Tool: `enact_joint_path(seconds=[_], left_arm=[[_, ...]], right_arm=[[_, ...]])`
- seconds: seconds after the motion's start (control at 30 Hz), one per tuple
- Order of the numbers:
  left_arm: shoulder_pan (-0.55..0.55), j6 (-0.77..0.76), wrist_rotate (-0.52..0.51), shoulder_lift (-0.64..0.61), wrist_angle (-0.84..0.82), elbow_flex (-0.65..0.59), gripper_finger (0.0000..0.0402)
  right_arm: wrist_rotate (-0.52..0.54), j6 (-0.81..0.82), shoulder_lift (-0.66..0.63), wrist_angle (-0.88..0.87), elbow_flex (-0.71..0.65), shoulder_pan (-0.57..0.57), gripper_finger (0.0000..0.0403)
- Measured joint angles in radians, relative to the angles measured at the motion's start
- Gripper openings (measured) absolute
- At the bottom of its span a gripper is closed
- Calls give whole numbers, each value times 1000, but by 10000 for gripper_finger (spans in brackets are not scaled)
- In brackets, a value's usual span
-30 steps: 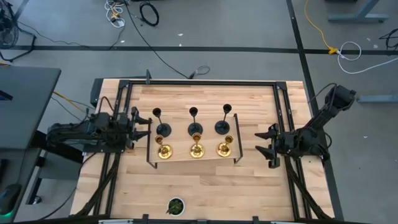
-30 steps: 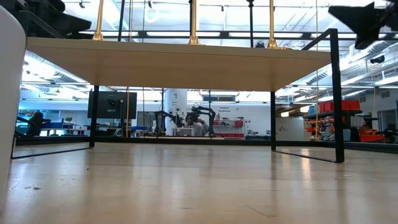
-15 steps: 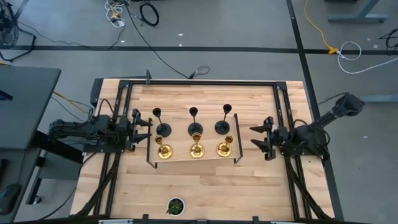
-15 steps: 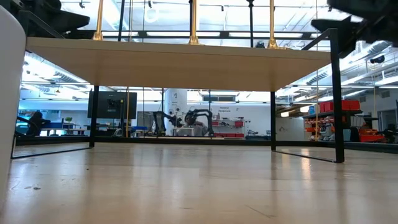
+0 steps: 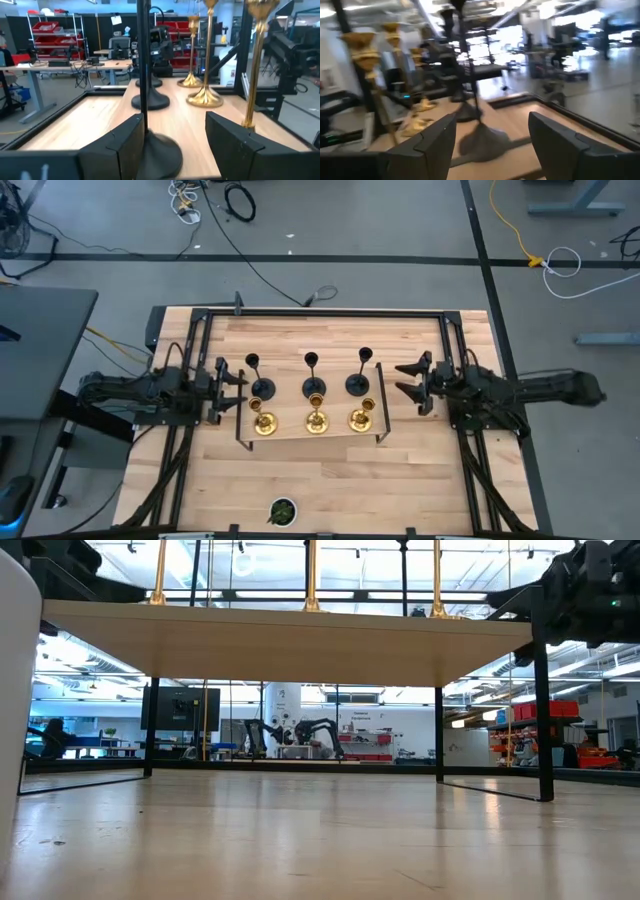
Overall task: Pick & Place candle stick holders
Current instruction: Return to Home Position
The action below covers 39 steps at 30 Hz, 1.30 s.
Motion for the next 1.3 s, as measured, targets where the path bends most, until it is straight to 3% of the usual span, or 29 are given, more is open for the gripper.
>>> enact_joint_path(seconds=[0.07, 0.13, 0.37, 0.63, 1.3], left_arm=[[0, -2, -7, 0, 3, -13, 211], [0, -25, -8, 0, 14, -15, 211], [0, 0, 56, -1, 95, -15, 211], [0, -55, 61, 0, 70, -15, 211], [0, -76, 61, 0, 70, -15, 211]], right_arm=[[-100, -4, -1, 6, 0, -53, 249], [-135, -3, -2, 8, 0, -95, 249], [-161, -16, 4, -18, 0, -125, 249], [-166, 59, 4, -29, 0, -124, 249], [-164, 55, -26, -32, 0, -123, 249]])
